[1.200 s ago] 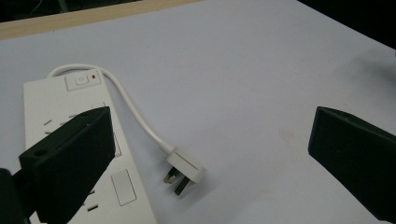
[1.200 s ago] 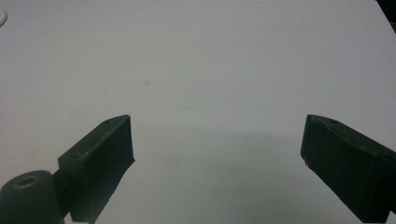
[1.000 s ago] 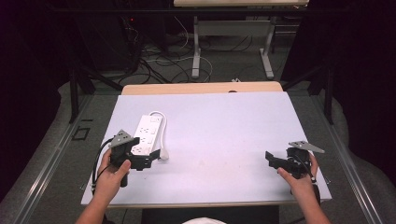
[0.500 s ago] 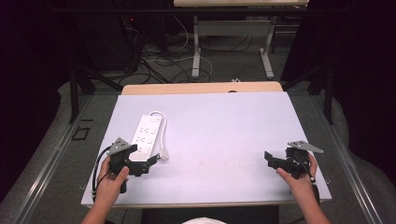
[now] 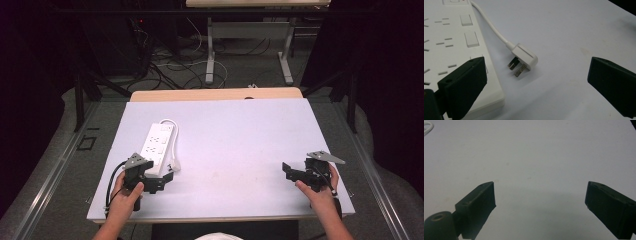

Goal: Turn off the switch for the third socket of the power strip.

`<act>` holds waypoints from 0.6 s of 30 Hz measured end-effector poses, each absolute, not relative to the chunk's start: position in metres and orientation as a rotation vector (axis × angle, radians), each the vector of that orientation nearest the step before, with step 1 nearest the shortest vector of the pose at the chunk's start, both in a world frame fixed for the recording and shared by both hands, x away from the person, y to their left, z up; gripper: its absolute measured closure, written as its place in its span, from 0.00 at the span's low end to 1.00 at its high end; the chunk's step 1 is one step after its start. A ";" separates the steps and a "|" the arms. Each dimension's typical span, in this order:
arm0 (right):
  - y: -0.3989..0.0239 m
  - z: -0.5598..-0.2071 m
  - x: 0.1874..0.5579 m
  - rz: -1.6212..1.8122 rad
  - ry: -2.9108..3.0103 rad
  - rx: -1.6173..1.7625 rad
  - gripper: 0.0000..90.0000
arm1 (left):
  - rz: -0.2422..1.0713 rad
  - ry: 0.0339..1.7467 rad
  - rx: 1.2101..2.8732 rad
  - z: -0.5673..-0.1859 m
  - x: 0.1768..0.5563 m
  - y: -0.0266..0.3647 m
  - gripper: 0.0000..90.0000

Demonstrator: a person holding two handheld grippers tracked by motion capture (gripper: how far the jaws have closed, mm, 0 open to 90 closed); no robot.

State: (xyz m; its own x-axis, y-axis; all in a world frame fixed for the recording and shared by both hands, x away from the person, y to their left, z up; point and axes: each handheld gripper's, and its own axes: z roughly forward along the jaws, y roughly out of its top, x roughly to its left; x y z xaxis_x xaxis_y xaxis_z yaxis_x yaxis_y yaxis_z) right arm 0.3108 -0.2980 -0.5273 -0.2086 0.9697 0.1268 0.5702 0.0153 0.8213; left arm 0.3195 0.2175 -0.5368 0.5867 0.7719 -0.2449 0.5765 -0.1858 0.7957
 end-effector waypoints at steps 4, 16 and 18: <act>-0.297 -0.528 0.311 1.086 1.820 1.574 0.10 | 0.251 1.071 1.897 -0.539 0.319 0.212 0.02; -0.296 -0.529 0.311 1.085 1.812 1.570 0.10 | 0.267 1.049 1.932 -0.546 0.320 0.202 0.02; -0.297 -0.529 0.310 1.078 1.822 1.568 0.10 | 0.260 1.067 1.926 -0.546 0.319 0.202 0.02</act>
